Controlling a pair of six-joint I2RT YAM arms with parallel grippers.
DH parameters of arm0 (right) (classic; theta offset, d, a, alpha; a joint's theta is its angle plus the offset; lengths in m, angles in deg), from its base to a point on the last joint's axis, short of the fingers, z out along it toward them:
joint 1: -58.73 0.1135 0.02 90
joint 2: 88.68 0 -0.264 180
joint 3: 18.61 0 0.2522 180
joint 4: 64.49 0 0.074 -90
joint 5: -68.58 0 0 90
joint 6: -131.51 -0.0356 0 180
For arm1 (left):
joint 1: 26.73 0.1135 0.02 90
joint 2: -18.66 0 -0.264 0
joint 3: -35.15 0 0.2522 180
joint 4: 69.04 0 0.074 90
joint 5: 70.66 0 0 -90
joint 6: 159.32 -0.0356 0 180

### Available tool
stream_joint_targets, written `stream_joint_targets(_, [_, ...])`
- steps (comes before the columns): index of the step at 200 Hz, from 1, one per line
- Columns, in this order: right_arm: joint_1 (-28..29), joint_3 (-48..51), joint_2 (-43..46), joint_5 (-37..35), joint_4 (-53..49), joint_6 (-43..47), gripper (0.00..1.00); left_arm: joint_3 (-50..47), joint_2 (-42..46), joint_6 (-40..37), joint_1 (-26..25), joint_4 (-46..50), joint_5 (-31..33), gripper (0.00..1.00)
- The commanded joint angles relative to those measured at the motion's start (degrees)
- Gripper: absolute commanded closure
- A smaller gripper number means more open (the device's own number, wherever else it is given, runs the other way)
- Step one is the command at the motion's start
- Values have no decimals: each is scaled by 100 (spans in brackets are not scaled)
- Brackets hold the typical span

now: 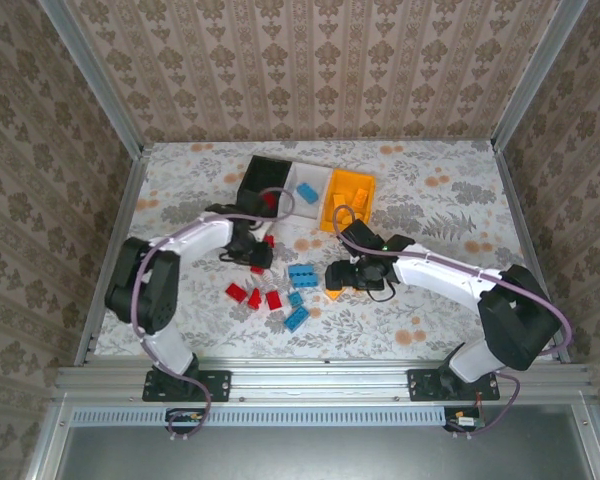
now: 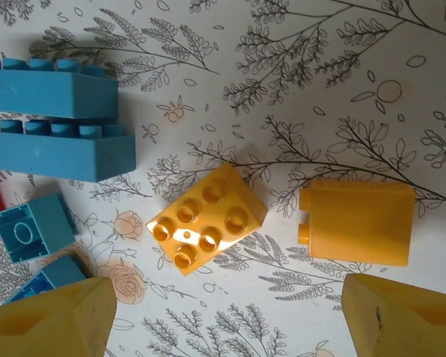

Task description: Sort the legos into containers by color

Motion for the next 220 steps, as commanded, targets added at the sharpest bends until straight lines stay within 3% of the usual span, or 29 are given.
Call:
stream_joint_targets(1, [64,-374,-153,109,13,-36,19,472,742,359,683,187,-487,68])
stream_joint_targets(19, [153,-708,-398,85,-95,-46,19,1081,737,381,1099,198,-703,68])
stream_joint_targets(42, [329,-1231,-871,-29,-280,-71,18,2262,78,194,1316,405,-619,68])
stream_joint_targets(79, [662,-2168,-1650,-347,-751,-106,16,4152,-1460,-1,1344,655,-340,69])
stream_joint_targets(139, [968,-2919,-2324,-457,-1005,-239,15,6305,-3336,-189,1075,1201,-127,69])
stream_joint_targets(179, [1068,-3226,-2678,-706,-1342,-254,15,6728,-3827,-212,1005,1376,-99,68])
stream_joint_targets(198, [1078,-3227,-2780,-756,-1366,-272,15,6748,-3908,-204,1000,1409,-145,54])
stream_joint_targets(220, [1081,-3234,-2900,-748,-1321,-279,14,6761,-3876,-170,1007,1465,-164,47])
